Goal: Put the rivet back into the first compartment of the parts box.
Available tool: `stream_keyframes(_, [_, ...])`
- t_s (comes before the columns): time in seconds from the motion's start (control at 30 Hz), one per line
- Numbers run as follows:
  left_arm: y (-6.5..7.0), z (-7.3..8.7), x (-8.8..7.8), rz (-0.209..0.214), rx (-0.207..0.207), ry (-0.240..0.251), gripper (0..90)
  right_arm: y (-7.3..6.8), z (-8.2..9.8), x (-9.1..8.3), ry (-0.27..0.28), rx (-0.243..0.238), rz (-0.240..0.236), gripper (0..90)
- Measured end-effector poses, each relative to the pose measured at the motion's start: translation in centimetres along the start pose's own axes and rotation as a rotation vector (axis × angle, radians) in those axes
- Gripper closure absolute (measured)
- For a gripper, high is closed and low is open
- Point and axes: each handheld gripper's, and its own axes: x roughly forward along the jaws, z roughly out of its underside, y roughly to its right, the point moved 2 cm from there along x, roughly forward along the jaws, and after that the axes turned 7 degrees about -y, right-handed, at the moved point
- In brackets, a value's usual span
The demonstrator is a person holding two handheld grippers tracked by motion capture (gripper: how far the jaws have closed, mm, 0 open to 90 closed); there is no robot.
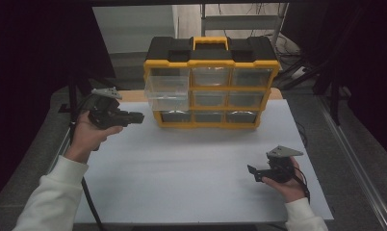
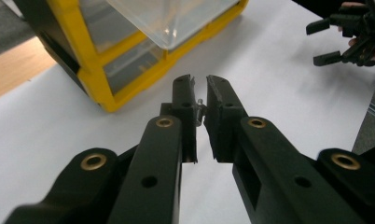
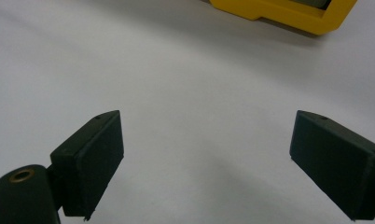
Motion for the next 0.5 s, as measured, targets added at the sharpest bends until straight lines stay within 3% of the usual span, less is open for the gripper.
stream_keyframes(0.5, [-0.9,-2.1,-3.5,-0.03,-0.011,0.042,83.3,0.0,0.0,0.0,0.001,-0.001,0.001,10.0])
